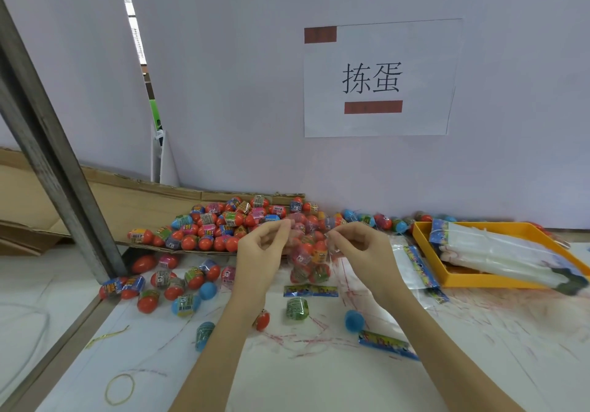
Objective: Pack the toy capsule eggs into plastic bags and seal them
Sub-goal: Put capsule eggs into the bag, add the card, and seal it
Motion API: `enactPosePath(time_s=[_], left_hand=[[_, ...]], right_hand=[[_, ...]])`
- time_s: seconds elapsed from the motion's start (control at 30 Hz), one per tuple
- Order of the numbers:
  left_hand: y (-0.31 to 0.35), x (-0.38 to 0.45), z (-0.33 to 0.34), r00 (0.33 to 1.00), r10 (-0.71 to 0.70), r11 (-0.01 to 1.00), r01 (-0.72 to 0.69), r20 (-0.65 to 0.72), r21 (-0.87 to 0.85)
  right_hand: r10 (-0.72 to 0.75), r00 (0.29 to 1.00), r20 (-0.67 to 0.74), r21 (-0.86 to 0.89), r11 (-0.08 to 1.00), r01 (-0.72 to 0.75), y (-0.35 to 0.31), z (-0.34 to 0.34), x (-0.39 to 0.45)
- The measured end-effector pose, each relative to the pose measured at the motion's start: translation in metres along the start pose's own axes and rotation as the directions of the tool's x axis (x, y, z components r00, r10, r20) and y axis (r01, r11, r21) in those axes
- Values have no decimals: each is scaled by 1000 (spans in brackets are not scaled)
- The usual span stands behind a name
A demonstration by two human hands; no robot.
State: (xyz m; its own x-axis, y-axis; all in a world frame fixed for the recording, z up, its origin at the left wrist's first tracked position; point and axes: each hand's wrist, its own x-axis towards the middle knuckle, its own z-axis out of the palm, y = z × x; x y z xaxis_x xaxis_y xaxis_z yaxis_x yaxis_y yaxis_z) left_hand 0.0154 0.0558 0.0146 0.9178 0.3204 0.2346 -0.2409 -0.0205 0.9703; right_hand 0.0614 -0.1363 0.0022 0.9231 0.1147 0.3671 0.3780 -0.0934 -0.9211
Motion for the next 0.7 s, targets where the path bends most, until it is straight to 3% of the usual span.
enactPosePath(time_s=[0.13, 0.43, 0.7], left_hand=[[-5, -1, -2, 997, -30, 1000, 29, 73, 9], [-7, 4, -11, 998, -66, 993, 66, 7, -98], [-7, 8, -20, 993, -66, 990, 77, 95, -117]], right_hand=[[12, 1000, -22, 3, 1000, -12, 1, -2, 1], [1, 1000, 4, 28, 1000, -1, -7, -11, 2], [36, 998, 59, 103, 994, -42, -12, -19, 1]])
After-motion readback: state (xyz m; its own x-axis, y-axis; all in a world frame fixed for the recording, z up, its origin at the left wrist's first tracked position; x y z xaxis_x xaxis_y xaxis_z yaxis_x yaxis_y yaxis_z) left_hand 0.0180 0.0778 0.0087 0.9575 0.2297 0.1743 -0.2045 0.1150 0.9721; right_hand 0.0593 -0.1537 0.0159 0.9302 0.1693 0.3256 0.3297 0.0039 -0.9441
